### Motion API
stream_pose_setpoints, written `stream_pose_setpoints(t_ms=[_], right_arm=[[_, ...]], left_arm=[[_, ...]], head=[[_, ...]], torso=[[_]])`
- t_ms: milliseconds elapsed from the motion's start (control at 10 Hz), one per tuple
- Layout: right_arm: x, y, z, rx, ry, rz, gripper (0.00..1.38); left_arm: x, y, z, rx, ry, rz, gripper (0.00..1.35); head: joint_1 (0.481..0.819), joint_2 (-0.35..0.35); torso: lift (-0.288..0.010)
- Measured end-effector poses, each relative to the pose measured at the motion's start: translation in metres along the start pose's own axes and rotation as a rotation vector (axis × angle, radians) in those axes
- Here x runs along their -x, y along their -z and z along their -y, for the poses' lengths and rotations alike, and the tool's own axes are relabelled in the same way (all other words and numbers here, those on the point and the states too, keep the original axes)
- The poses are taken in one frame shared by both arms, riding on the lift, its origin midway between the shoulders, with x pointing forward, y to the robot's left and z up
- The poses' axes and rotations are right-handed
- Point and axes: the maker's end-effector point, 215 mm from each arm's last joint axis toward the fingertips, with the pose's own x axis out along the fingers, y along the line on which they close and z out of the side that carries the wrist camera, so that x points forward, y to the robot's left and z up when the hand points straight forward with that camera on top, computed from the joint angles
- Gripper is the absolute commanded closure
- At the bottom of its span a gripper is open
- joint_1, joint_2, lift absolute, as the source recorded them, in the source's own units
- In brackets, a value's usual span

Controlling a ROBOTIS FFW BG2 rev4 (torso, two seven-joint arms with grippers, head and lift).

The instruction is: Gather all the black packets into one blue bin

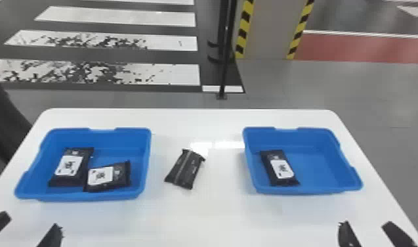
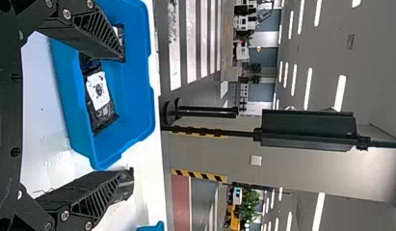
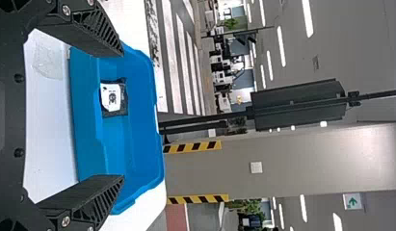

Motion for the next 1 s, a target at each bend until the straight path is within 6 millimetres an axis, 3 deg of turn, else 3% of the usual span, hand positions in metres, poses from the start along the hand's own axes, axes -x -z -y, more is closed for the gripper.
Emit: stream_pose_setpoints(t_ms=[700, 1000], right_arm=[[0.0, 0.0, 0.0, -0.002, 0.0, 0.0, 0.11], [-0.001, 0.002, 0.0, -0.003, -0.001, -0.001, 0.11]], left_arm=[[-0.001, -0.002, 0.0, -0.004, 0.0, 0.006, 0.16], [-0.018, -0.017, 0.001, -0.054, 0.022, 0.038, 0.16]], head=[[0.695, -0.088], [0.695, -0.094]], torso=[[-0.11], [-0.11]])
